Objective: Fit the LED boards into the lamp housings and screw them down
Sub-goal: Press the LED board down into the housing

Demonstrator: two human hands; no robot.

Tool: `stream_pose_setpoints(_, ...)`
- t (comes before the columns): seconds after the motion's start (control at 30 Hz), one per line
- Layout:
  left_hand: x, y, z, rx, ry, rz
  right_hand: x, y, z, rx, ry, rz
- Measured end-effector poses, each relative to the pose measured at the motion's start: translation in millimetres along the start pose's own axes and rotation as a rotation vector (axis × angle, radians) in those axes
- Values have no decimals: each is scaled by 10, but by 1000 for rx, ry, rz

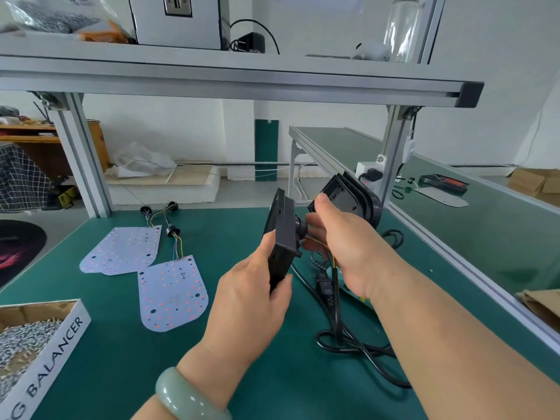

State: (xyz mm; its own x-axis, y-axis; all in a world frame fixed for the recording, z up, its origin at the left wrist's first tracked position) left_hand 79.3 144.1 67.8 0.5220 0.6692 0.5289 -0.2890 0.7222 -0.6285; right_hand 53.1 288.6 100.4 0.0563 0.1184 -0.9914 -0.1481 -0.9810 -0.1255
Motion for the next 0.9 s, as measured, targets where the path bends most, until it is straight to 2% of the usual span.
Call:
stream_pose_setpoints(0.13, -31, 8, -11, 56, 15, -79, 27, -64, 10, -83, 8, 29)
stream_pose_setpoints(0.27, -18, 2, 2, 49, 38, -109, 81, -84, -20, -45, 10, 254)
stream_pose_setpoints(0.33, -18, 18, 12, 14, 71, -109, 60, -123, -13, -8, -106, 147)
stream_pose_setpoints(0.43, 35, 45, -8, -29, 131, 0, 30, -132, -72, 52, -324, -197)
stream_pose_setpoints(0.6, -31, 85, -12, -3, 33, -118, -115, -82, -97, 135, -576, -404)
stream_pose_setpoints(0.7, -98, 74, 11, 2, -34, -178, -106, -18, -91, 75, -532, -424)
stream_pose_setpoints(0.77, -202, 18, 63, 87, -174, -322, -58, 6, -81, -30, -376, -148)
stream_pose_setpoints(0.83, -280, -42, 100, 148, -270, -498, -28, 56, -101, -55, -241, 105)
stream_pose_setpoints(0.9, -313, -80, 115, 152, -288, -613, -16, 57, -107, 12, -242, 67)
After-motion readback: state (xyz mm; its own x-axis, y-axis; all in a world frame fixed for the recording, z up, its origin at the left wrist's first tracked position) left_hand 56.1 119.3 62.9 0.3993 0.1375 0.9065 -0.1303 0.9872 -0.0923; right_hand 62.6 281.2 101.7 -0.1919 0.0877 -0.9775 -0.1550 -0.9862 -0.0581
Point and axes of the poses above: each hand's wrist, its own z-axis towards the middle knuckle, its own y-axis out of the palm, x = y × z, the point moved 4 cm from there along z, towards the middle knuckle, and after that the axes turned 5 degrees about z, right-handed, at the moved point
